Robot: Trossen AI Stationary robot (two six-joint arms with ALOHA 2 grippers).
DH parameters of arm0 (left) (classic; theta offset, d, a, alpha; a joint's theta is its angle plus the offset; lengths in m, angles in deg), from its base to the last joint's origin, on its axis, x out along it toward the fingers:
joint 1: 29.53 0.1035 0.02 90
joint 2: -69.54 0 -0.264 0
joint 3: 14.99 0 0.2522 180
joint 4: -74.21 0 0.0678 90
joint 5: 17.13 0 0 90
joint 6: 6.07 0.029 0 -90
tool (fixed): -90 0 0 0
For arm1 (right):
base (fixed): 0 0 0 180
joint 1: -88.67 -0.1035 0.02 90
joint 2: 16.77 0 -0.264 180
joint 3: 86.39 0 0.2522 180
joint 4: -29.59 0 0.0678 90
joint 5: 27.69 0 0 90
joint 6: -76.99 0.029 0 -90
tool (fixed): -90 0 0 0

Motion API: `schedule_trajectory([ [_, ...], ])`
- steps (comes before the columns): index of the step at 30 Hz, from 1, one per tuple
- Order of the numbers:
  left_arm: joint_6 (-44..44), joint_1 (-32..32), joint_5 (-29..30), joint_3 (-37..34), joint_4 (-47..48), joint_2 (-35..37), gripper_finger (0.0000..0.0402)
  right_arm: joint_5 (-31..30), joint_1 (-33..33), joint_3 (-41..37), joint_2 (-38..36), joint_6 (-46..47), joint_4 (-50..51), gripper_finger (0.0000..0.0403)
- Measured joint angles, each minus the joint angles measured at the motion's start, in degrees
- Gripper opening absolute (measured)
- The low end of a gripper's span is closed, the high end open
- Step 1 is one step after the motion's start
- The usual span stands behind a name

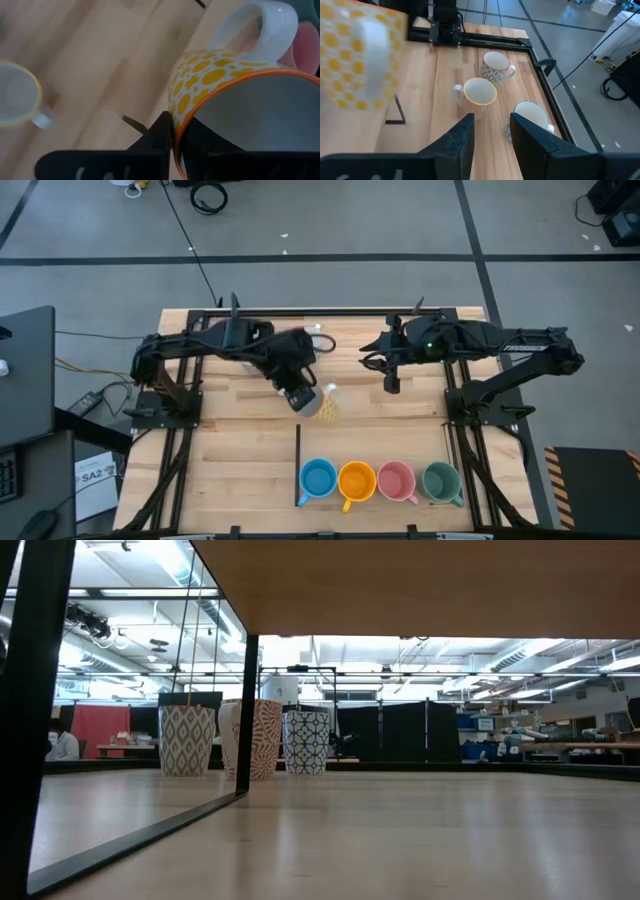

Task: Place coffee mugs
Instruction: Put the yellow patterned mug on the shelf

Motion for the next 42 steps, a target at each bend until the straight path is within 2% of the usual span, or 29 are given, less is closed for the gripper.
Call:
schedule_trajectory([
  [13, -10.5, -6.4, 3.2, 0.0, 2.0, -3.3, 0.0030, 0.2, 0.0, 0.0, -0.3, -1.3, 0.5, 0.0130],
  [25, -14.9, -7.1, 2.1, 0.0, 7.9, -5.5, 0.0030, 0.1, 0.0, 0.0, -1.4, -1.3, 2.0, 0.0130],
  [42, -16.2, -8.6, 0.8, 0.0, 6.2, -6.9, 0.0036, 0.1, 0.0, 0.0, -1.6, -1.3, 2.3, 0.0130],
])
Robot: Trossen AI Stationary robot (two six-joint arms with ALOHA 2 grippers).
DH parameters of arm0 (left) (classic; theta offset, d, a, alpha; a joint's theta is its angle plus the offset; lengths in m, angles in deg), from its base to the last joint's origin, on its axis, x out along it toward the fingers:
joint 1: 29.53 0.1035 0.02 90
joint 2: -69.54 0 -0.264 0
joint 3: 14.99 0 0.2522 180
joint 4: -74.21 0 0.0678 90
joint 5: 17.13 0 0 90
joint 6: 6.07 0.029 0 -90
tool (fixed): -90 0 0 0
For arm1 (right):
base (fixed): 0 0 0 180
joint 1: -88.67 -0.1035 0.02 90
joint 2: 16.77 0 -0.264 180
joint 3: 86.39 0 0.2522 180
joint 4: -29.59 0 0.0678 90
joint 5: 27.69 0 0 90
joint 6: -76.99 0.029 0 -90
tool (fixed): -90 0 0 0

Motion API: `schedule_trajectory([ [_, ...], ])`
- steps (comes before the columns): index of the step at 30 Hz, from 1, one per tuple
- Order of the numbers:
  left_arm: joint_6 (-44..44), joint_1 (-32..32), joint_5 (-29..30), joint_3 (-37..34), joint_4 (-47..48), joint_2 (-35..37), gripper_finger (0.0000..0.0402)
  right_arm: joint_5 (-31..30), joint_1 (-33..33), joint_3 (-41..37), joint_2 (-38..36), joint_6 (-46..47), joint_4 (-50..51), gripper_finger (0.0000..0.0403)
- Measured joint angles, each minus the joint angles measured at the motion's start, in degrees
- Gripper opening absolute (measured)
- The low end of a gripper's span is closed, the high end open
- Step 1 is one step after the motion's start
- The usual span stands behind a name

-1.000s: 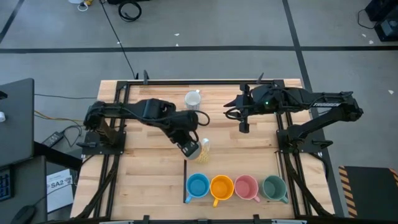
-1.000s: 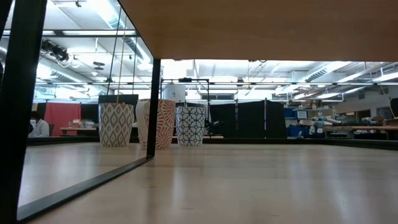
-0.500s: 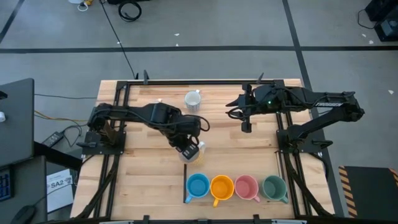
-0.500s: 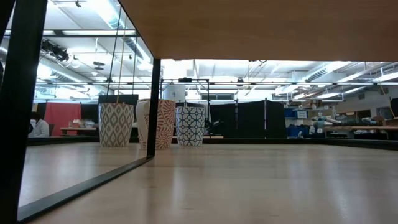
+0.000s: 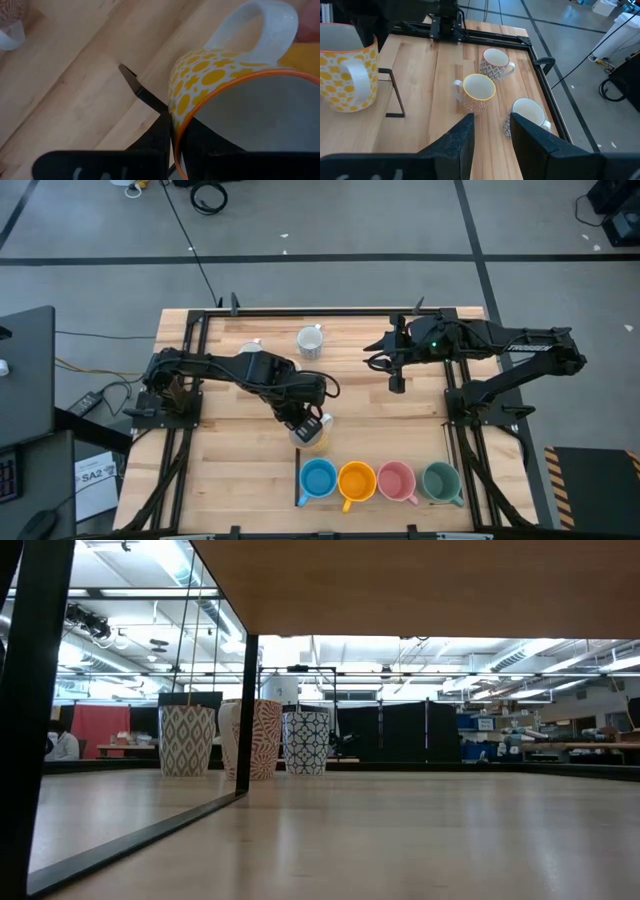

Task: Place coffee mugs
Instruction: Put the yellow patterned mug on the shelf

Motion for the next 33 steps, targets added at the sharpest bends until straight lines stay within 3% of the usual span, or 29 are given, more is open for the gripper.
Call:
schedule_trajectory([
  [33, 2.8, -0.8, 0.1, 0.0, -1.9, 0.0, 0.0039, 0.0, 0.0, 0.0, 0.0, 0.0, 0.0, 0.0131],
])
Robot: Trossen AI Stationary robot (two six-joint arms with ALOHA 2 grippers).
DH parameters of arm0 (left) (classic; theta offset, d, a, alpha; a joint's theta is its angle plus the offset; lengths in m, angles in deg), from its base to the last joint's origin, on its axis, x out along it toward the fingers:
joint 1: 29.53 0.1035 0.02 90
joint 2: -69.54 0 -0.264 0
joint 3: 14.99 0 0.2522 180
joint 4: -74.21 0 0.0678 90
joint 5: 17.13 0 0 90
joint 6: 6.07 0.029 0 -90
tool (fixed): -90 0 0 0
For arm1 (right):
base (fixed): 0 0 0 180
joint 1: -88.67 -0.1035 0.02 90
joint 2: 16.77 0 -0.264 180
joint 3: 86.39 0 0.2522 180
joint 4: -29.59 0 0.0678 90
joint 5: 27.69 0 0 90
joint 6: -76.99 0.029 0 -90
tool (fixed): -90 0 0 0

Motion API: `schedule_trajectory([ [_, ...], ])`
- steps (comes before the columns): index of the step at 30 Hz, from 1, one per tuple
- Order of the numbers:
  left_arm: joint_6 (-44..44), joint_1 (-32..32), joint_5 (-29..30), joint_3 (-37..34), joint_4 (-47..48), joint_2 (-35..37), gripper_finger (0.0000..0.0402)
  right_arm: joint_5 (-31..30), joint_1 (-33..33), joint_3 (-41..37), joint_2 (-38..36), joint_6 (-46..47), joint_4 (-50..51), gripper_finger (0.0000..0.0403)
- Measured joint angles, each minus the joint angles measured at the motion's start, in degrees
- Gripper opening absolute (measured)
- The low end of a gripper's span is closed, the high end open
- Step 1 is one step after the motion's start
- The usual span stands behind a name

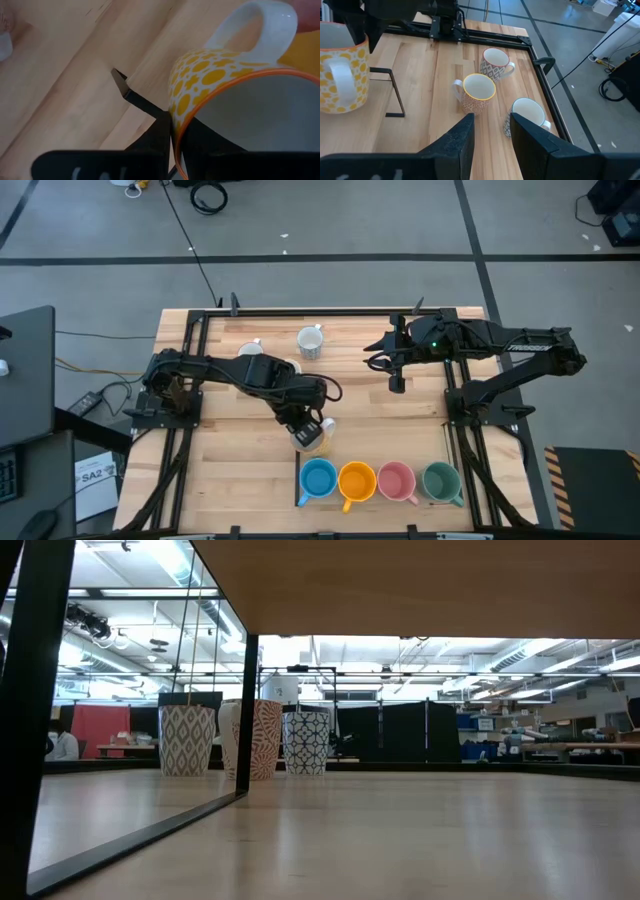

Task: Place coffee mugs
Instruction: Put the yellow patterned mug on the shelf

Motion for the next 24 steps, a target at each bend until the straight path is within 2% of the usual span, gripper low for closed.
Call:
schedule_trajectory([
  [17, 0.1, 0.0, 0.0, 0.0, -1.2, -1.1, 0.0039, 0.0, 0.0, 0.0, 0.0, 0.0, 0.5, 0.0131],
  [24, 0.1, 0.0, -0.2, 0.0, -1.4, -1.1, 0.0067, 0.0, 0.0, 0.0, 0.0, 0.0, 0.5, 0.0130],
])
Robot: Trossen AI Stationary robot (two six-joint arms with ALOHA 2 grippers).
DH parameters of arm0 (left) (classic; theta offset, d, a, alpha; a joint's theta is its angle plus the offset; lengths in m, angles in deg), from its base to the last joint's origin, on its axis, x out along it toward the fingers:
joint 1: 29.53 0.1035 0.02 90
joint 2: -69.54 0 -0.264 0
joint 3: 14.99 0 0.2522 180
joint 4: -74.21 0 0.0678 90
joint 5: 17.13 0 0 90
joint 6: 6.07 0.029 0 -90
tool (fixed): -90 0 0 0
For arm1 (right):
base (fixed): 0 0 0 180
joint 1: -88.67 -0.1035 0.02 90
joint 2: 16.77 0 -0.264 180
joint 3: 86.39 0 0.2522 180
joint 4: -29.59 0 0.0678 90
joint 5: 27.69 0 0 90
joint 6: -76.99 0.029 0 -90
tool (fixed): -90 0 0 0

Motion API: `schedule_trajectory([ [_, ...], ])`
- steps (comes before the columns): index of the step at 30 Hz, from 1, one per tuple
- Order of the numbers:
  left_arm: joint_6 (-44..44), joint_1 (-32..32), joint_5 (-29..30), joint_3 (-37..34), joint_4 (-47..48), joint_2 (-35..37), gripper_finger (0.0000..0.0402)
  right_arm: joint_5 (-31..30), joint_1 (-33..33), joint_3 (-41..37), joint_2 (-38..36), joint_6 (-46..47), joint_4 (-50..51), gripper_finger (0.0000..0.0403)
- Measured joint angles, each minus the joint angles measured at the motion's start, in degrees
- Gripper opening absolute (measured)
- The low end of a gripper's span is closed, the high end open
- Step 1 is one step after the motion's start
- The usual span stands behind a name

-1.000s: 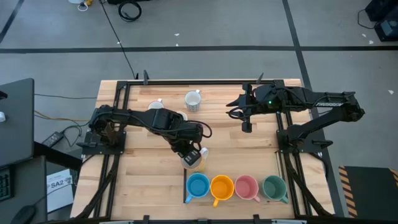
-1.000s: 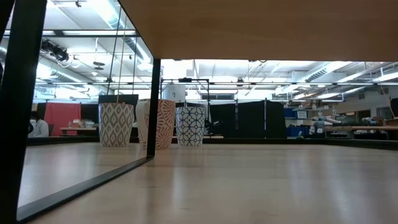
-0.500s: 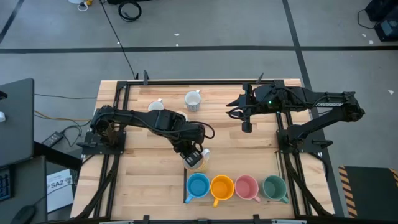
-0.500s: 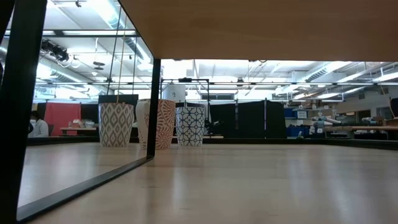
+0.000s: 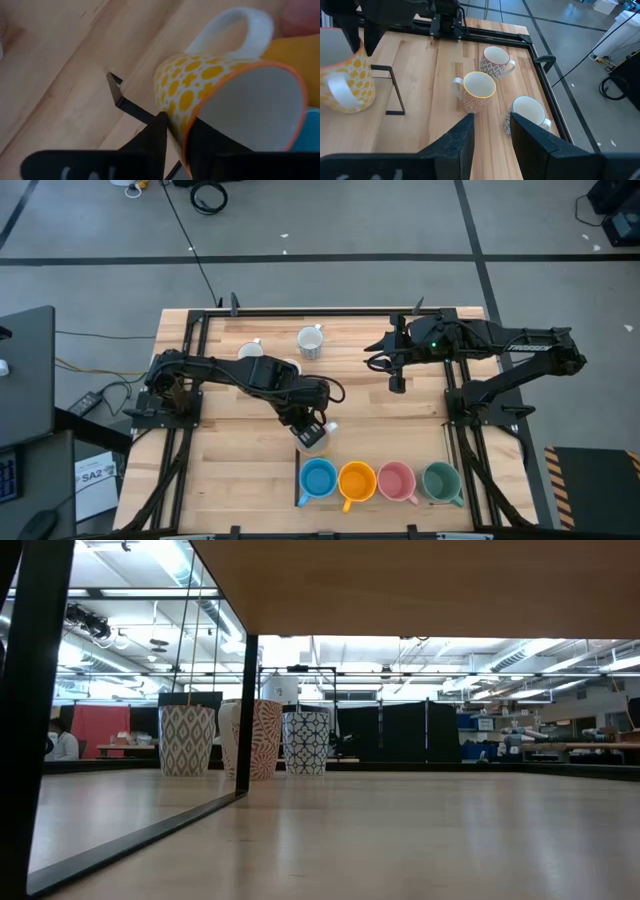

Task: Place coffee mugs
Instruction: Put the yellow patterned mug on the shelf

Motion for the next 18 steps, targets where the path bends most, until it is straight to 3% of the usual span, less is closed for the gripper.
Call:
schedule_trajectory([
  [9, 0.0, 0.0, -1.0, 0.0, -0.1, 0.0, 0.0110, 0.0, 0.0, 0.0, 0.0, 0.0, 0.1, 0.0130],
  [18, 0.0, 0.9, -3.1, 0.0, 0.0, 0.0, 0.0125, 0.0, 0.0, 0.0, 0.0, 0.0, 0.4, 0.0130],
])
